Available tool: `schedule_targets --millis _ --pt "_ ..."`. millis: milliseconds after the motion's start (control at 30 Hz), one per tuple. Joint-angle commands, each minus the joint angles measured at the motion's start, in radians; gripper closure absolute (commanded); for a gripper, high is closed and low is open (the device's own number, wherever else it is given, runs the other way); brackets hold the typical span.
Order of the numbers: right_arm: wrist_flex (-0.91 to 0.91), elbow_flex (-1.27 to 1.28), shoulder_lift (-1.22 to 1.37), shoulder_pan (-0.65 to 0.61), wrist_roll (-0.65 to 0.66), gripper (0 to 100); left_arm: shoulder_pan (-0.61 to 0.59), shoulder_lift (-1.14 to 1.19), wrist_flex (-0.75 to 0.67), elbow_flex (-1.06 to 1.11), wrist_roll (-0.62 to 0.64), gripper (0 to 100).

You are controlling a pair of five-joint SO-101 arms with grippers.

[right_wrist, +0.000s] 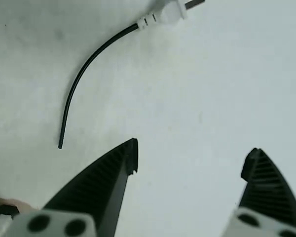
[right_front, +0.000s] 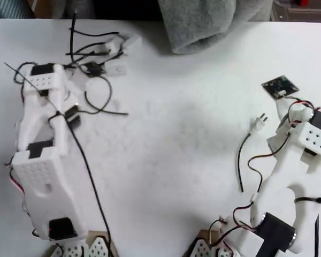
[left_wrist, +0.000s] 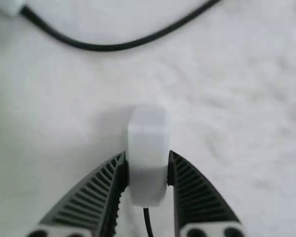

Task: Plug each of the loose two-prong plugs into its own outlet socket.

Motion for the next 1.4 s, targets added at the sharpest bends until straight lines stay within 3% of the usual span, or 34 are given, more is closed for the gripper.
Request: schedule_targets --millis 0,67,200,367,500,633,900,1067,1267,1367 --pt "-0.005 -0.052 -0.050 0.021 0.011 66.5 0.094 -0.010 0.198 -0.114 0.009 98" --pt "-0.005 -0.049 -0.050 0.021 0.011 66.5 0.156 -0.013 0.244 -0.129 0.031 98" --pt "-0.004 -0.048 -0.050 0.021 0.011 66.5 0.268 -0.056 0.239 -0.078 0.233 98" --pt "-0.004 -0.046 -0.050 0.022 0.011 66.5 0.493 -0.179 0.232 0.091 0.361 98" --pt "-0.004 -0.044 -0.050 0.022 0.006 66.5 0.662 -0.272 0.215 0.180 0.532 98" --pt "-0.004 -0.043 -0.048 0.022 0.005 66.5 0.754 -0.328 0.180 0.212 0.654 98" --pt "-0.008 0.003 -0.048 0.054 0.012 66.5 0.776 -0.246 -0.026 0.413 0.669 97" --pt "-0.010 -0.009 -0.050 0.059 0.012 66.5 0.780 -0.200 -0.044 0.425 0.667 97" --pt "-0.010 -0.006 -0.047 0.056 0.011 66.5 0.776 -0.237 -0.031 0.425 0.666 78" --pt "-0.010 -0.006 -0.041 0.054 0.009 66.5 0.768 -0.278 -0.038 0.425 0.664 75"
